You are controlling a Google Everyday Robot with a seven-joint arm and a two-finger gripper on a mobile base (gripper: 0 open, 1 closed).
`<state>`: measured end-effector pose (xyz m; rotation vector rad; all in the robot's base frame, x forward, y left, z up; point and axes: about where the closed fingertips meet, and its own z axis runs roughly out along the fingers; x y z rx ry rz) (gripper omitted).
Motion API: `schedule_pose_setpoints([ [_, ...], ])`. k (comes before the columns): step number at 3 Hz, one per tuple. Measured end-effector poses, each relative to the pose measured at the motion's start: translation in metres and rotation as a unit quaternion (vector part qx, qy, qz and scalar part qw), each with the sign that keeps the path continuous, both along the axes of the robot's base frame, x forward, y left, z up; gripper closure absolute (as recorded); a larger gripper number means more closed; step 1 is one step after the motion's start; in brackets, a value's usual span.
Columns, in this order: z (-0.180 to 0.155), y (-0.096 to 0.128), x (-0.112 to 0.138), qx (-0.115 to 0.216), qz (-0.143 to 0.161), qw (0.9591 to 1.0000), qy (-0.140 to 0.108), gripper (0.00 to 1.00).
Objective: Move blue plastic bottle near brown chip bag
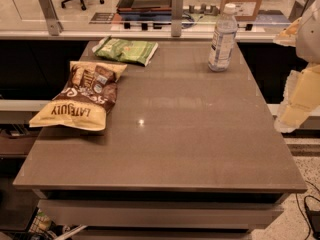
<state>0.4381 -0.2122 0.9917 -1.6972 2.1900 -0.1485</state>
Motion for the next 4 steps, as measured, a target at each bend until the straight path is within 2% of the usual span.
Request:
schedule_pose_setpoints([
  [1, 0.000, 0.000, 0.000, 0.000, 0.000, 1.0000, 0.000, 0.00],
  [2, 0.005, -0.001, 0.009, 0.014, -0.006, 0.9998, -0.010, 0.00],
  [3, 0.017, -0.004, 0.028, 0.061, -0.017, 0.9974, -0.036, 0.00],
  [4, 0.025, -0.019, 0.055, 0.139, -0.013, 0.9871, -0.078, 0.00],
])
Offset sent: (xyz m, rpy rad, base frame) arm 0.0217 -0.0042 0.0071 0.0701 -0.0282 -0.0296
